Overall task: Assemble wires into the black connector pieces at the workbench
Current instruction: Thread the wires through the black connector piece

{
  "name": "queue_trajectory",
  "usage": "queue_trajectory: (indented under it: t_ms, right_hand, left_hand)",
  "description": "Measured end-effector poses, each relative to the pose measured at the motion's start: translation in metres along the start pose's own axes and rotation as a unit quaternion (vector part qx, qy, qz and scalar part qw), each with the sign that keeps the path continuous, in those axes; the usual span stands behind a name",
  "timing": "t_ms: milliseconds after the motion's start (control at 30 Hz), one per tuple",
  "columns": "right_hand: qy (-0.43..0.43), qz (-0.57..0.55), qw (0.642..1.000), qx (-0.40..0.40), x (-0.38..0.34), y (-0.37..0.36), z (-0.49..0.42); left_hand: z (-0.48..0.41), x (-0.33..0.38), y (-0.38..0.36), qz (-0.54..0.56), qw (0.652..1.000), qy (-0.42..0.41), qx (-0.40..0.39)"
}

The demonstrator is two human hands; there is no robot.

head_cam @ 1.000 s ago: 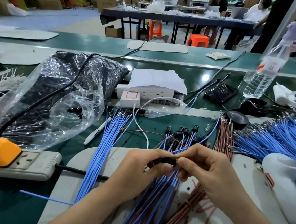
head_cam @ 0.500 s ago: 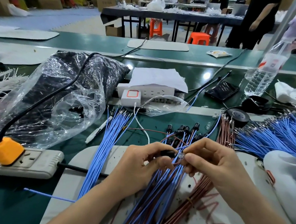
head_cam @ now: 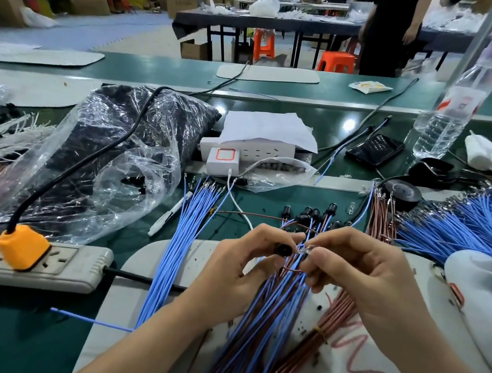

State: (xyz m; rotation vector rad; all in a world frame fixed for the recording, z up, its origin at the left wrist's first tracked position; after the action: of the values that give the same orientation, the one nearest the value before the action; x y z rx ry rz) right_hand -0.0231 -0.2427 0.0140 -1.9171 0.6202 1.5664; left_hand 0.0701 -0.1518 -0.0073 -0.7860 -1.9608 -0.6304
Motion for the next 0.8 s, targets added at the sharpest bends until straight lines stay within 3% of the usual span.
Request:
queue_trajectory:
  t_ms: [533,700,800]
  right_hand:
    - [0.011,0.038,0.999,0.003,0.004,-0.001,0.003]
    - [0.133,0.205,0.969,0.038,-0.006,0.001,0.006]
    - [0.161,0.275,0.947,0.031,-0.008,0.001,0.006]
  left_hand:
    - [0.002,0.002,-0.001,-0.021,1.000,0.002,0.002]
    - [0.001,0.003,-0.002,-0.056,0.998,-0.007,0.007]
    - [0.001,0.000,-0.001,-0.089,0.996,-0.007,0.007]
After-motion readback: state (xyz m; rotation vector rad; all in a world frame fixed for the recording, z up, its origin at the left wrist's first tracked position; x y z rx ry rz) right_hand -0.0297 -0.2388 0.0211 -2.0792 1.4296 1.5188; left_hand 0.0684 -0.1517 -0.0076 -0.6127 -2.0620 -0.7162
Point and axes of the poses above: each hand's wrist, its own z-axis away from the middle knuckle, its own y-axis out of the back of the hand, x = y × z, the point moved 9 cm from there along -z, towards the middle knuckle, and after that the axes turned 13 degrees about x, right-handed, at the moved point
